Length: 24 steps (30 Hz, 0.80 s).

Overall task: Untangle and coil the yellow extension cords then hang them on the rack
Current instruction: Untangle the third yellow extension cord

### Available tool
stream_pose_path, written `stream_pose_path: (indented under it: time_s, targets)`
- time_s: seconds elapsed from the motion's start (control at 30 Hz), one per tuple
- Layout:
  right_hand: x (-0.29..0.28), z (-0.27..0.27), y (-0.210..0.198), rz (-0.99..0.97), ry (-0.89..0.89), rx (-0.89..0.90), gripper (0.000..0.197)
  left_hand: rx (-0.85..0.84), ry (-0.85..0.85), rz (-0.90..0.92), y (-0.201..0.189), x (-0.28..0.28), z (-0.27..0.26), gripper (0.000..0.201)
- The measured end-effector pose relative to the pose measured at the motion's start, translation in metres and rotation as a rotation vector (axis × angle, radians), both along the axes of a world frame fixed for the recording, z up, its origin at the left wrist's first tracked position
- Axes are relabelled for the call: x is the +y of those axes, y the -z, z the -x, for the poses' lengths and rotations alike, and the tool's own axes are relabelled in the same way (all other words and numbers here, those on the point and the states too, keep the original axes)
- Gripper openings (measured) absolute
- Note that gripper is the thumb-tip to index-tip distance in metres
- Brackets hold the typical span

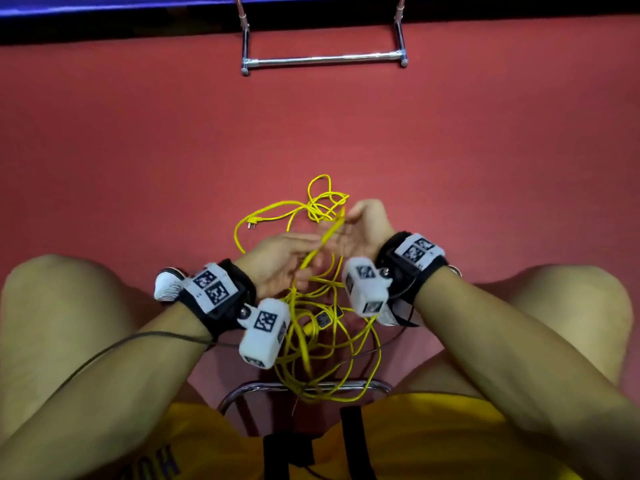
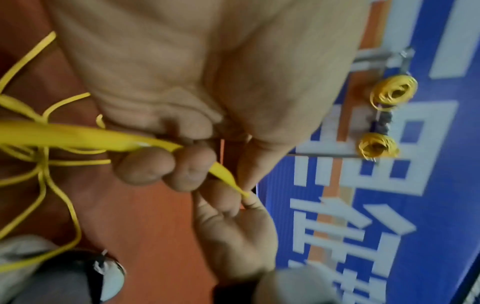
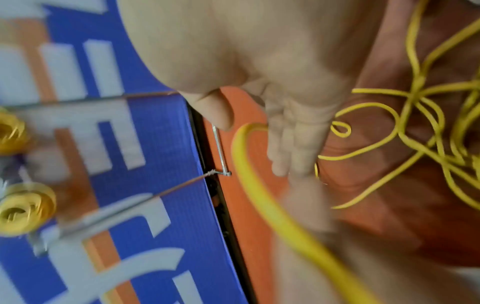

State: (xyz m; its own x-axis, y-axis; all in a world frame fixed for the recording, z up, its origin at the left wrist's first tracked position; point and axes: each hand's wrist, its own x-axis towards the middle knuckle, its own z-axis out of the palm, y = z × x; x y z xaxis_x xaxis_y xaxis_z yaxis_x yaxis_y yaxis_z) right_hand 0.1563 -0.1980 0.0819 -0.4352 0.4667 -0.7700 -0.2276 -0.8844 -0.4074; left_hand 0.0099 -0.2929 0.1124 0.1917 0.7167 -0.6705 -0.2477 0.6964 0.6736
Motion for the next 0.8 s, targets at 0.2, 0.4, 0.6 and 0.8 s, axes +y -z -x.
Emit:
stream_pose_path:
  time_s: [0.2,0.4,0.6,0.8]
  targets:
    - [0.023,-0.001,0.007,-0.005,0.211,-0.045,0.016,0.16,0.144,0.039,0.013,-0.013,-0.005,0.034]
    - [-0.009,0.011,-0.021,-0.404,-0.328,0.21,0.028,-0.078,-0.377,0.156,0.013,0.003,0.02,0.056]
    - [-0.049,0.015,-0.012,-0.55,-1.133,-0.008,0.022,-0.298,-0.659,0.074,0.01,0.025,0.058,0.057]
    - [-0.031,0.013,0.007,-0.306,-0.609,-0.295,0.034,-0.015,-0.352,-0.018,-0.004,0.02,0.032,0.021]
